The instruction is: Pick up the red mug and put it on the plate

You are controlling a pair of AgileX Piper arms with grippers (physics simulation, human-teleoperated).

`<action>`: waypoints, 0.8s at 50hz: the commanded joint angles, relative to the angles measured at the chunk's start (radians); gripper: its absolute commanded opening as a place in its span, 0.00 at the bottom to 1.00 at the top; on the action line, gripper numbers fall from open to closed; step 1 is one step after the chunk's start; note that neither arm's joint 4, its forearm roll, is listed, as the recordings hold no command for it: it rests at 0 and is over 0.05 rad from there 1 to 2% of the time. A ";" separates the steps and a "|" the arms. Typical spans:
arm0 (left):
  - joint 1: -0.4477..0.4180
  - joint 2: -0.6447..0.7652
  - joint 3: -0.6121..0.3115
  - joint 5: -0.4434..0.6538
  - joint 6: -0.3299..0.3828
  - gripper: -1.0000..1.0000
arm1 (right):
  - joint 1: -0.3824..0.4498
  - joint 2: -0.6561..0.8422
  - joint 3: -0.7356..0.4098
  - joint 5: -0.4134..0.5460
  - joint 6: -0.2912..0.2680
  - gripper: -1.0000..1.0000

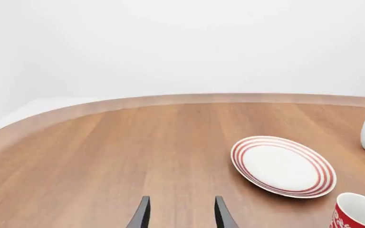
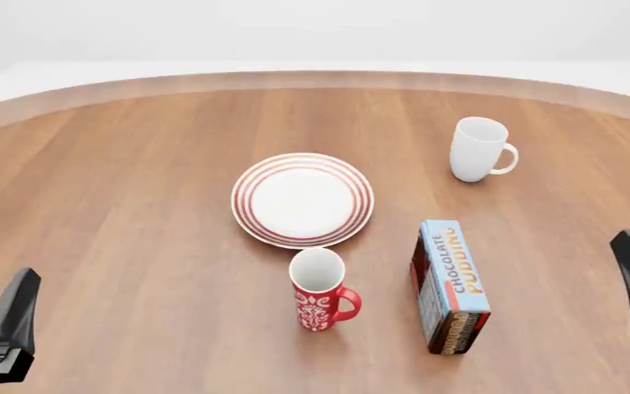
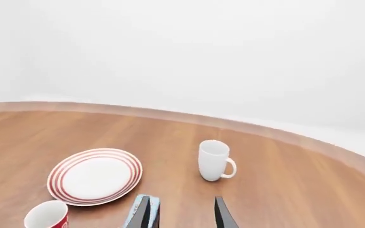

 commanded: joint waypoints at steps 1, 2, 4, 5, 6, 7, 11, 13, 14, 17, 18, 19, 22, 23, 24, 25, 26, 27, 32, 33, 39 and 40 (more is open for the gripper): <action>0.000 0.000 0.000 0.000 0.000 1.00 | 0.110 0.094 -0.118 0.052 -0.056 1.00; 0.000 0.000 0.000 0.000 0.000 1.00 | 0.114 0.097 -0.125 0.057 -0.058 1.00; 0.000 0.000 0.000 0.000 0.000 1.00 | 0.136 0.110 -0.145 0.074 -0.066 1.00; 0.000 0.000 0.000 0.000 0.000 1.00 | 0.147 0.114 -0.153 0.082 -0.069 1.00; 0.000 0.000 0.000 0.000 0.000 1.00 | 0.165 0.127 -0.165 0.092 -0.079 1.00; 0.000 0.000 0.000 0.000 0.000 1.00 | 0.177 0.141 -0.171 0.100 -0.089 1.00; 0.000 0.000 0.000 0.000 0.000 1.00 | 0.222 0.186 -0.222 0.139 -0.107 1.00; 0.000 0.000 0.000 0.000 0.000 1.00 | 0.228 0.194 -0.234 0.147 -0.108 1.00; 0.000 0.000 0.000 0.000 0.000 1.00 | 0.253 0.216 -0.263 0.162 -0.126 1.00; 0.000 0.000 0.000 0.000 0.000 1.00 | 0.278 0.255 -0.301 0.173 -0.141 1.00; 0.000 0.000 0.000 0.000 0.000 1.00 | 0.289 0.269 -0.311 0.175 -0.143 1.00; 0.000 0.000 0.000 0.000 0.000 1.00 | 0.304 0.288 -0.324 0.179 -0.147 1.00; 0.000 0.000 0.000 0.000 0.000 1.00 | 0.338 0.339 -0.348 0.191 -0.164 1.00; 0.000 0.000 0.000 0.000 0.000 1.00 | 0.342 0.345 -0.354 0.194 -0.158 1.00; 0.000 0.000 0.000 0.000 0.000 1.00 | 0.355 0.367 -0.369 0.203 -0.161 1.00; 0.000 0.000 0.000 0.000 0.000 1.00 | 0.355 0.367 -0.369 0.203 -0.161 1.00; 0.000 0.000 0.000 0.000 0.000 1.00 | 0.362 0.375 -0.377 0.207 -0.167 1.00; 0.000 0.000 0.000 0.000 0.000 1.00 | 0.366 0.381 -0.386 0.212 -0.166 1.00; 0.000 0.000 0.000 0.000 0.000 1.00 | 0.396 0.417 -0.428 0.246 -0.154 1.00; 0.000 0.000 0.000 0.000 0.000 1.00 | 0.402 0.425 -0.431 0.254 -0.158 1.00; 0.000 0.000 0.000 0.000 0.000 1.00 | 0.425 0.455 -0.512 0.329 -0.102 1.00; 0.000 0.000 0.000 0.000 0.000 1.00 | 0.432 0.462 -0.527 0.343 -0.079 1.00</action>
